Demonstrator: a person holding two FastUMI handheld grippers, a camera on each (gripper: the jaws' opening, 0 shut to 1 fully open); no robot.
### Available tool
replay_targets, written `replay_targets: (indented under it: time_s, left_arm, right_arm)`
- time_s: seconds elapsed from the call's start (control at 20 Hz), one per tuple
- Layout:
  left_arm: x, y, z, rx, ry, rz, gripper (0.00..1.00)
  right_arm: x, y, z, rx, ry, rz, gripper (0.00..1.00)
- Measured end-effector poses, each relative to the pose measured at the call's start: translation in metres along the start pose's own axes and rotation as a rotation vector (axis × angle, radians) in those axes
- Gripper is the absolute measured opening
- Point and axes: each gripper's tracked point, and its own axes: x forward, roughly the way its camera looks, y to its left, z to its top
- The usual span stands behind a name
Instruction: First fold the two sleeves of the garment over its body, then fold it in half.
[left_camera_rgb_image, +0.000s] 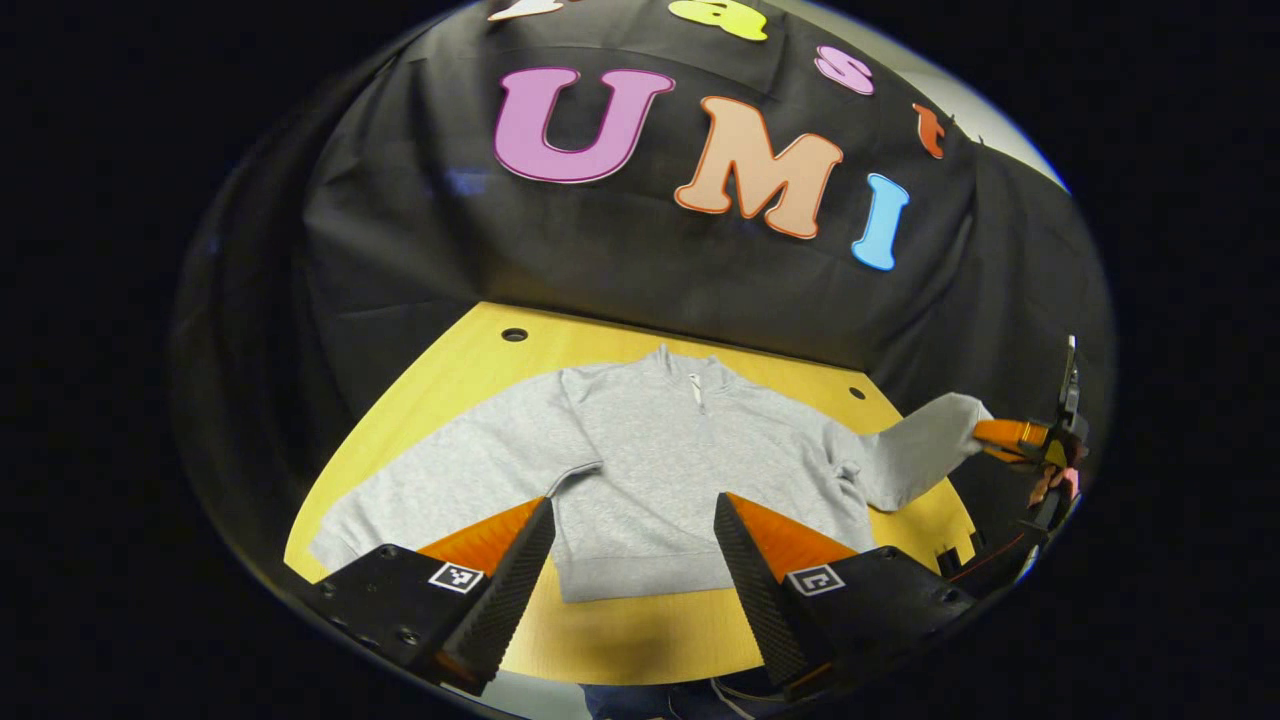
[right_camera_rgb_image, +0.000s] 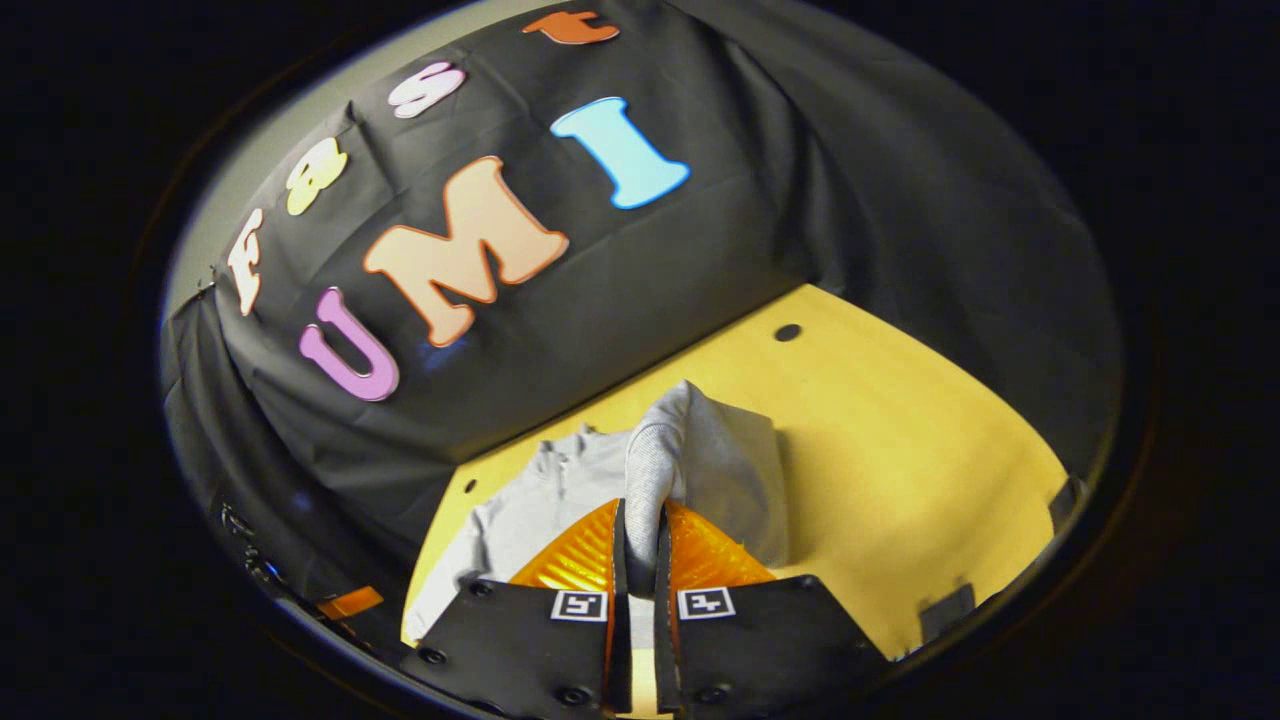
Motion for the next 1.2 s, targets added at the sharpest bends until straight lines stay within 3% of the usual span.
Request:
replay_targets:
  time_s: [0.35,0.7,1.0,1.2]
  left_arm:
    - [-0.018,0.044,-0.003,-0.076,-0.034,0.110,0.94]
    - [-0.040,0.097,-0.017,-0.169,-0.043,0.256,0.94]
    - [-0.052,0.146,-0.038,-0.233,-0.039,0.384,0.94]
    - [-0.044,0.188,-0.059,-0.262,-0.009,0.464,0.94]
  right_arm:
    - [0.066,0.130,-0.007,-0.052,0.042,0.240,0.11]
    - [0.128,0.245,-0.058,-0.095,0.140,0.431,0.11]
    - [0.179,0.319,-0.118,-0.127,0.248,0.528,0.11]
    - [0.206,0.342,-0.182,-0.265,0.337,0.550,0.11]
